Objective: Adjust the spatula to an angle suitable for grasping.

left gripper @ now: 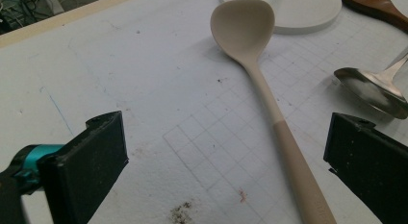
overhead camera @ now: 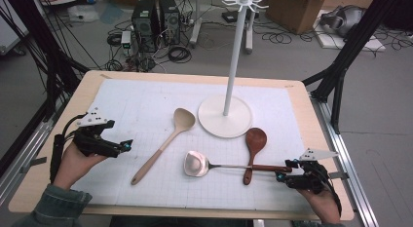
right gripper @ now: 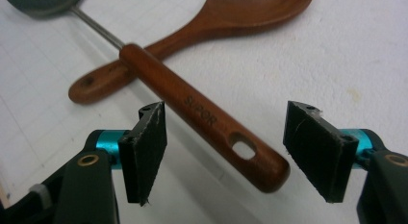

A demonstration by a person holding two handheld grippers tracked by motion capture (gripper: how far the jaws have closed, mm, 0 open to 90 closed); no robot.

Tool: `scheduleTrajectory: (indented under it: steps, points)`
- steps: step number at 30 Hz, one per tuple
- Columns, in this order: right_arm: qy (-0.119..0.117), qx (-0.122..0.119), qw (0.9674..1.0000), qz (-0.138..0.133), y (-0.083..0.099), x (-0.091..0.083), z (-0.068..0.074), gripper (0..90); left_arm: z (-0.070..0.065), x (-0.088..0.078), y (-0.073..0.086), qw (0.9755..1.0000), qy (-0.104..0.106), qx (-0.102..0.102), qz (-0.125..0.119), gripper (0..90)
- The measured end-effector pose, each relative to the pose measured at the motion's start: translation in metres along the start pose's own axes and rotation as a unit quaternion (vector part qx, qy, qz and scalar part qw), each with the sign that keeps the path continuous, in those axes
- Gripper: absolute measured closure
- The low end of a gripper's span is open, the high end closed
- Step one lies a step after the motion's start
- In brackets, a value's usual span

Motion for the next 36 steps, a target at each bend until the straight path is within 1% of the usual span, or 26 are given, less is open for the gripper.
scheduleTrajectory:
  steps: [3, 7, 10, 11, 14, 15, 17, 20, 21, 24, 28, 30, 32, 35, 36]
  points:
    - [0.004, -0.002, 1.0000, 0.007, 0.004, 0.001, -0.002, 34.8, 0.000, 0.000, 0.000, 1.0000, 0.000, 0.000, -0.001, 1.7]
    - [0.005, -0.003, 0.9999, 0.013, 0.007, 0.003, -0.004, 41.1, -0.001, 0.001, 0.000, 1.0000, 0.005, -0.002, -0.001, 1.7]
    - [0.005, -0.005, 0.9998, 0.019, 0.009, 0.003, -0.006, 43.6, 0.000, 0.001, 0.001, 1.0000, 0.005, -0.003, 0.001, 1.7]
    - [0.006, -0.007, 0.9998, 0.018, 0.010, 0.004, -0.007, 46.9, 0.000, 0.001, 0.001, 1.0000, 0.005, -0.003, 0.000, 1.8]
    - [0.004, -0.008, 0.9998, 0.018, 0.010, 0.003, -0.007, 48.4, 0.000, 0.001, 0.001, 1.0000, 0.005, -0.005, 0.000, 1.7]
    - [0.006, -0.012, 0.9997, 0.021, 0.010, 0.003, -0.007, 49.8, 0.000, 0.002, 0.001, 1.0000, 0.005, -0.007, -0.002, 1.7]
    - [0.005, -0.014, 0.9996, 0.024, 0.010, 0.002, -0.007, 50.5, 0.000, 0.002, 0.001, 1.0000, 0.006, -0.006, -0.001, 1.7]
    - [0.006, -0.021, 0.9995, 0.021, 0.009, 0.000, -0.006, 51.4, -0.001, 0.002, 0.001, 1.0000, 0.007, -0.005, 0.000, 1.7]
    - [0.005, -0.019, 0.9996, 0.021, 0.008, -0.001, -0.005, 51.7, -0.001, 0.002, 0.001, 1.0000, 0.006, -0.004, 0.001, 1.7]
    - [0.005, -0.023, 0.9995, 0.019, 0.006, -0.003, -0.005, 51.9, -0.001, 0.003, 0.001, 1.0000, 0.006, -0.004, 0.001, 1.8]
    - [0.006, -0.028, 0.9995, 0.013, 0.002, -0.006, -0.004, 52.0, -0.001, 0.003, 0.001, 1.0000, 0.006, -0.005, 0.001, 1.7]
    - [0.008, -0.034, 0.9993, 0.007, -0.002, -0.009, -0.003, 52.1, -0.002, 0.003, 0.001, 1.0000, 0.007, -0.005, 0.000, 1.7]
    - [0.009, -0.039, 0.9992, 0.005, -0.004, -0.010, -0.003, 52.1, -0.002, 0.004, 0.001, 1.0000, 0.007, -0.003, 0.001, 1.7]
    - [0.008, -0.040, 0.9992, 0.004, -0.005, -0.011, -0.002, 52.2, -0.002, 0.004, 0.001, 1.0000, 0.008, -0.002, 0.002, 1.7]
    - [0.008, -0.044, 0.9990, 0.001, -0.007, -0.012, -0.002, 52.2, -0.002, 0.004, 0.001, 1.0000, 0.008, -0.002, 0.002, 1.7]
Point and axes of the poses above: each handheld gripper's, and its own axes: x roughly forward along the jaws, y roughly out of its underside, z roughly to its left, the point moved 6 cm from there along x, roughly forward along the jaws, and after that the axes turned 6 degrees about -y, right-handed, at the moved point
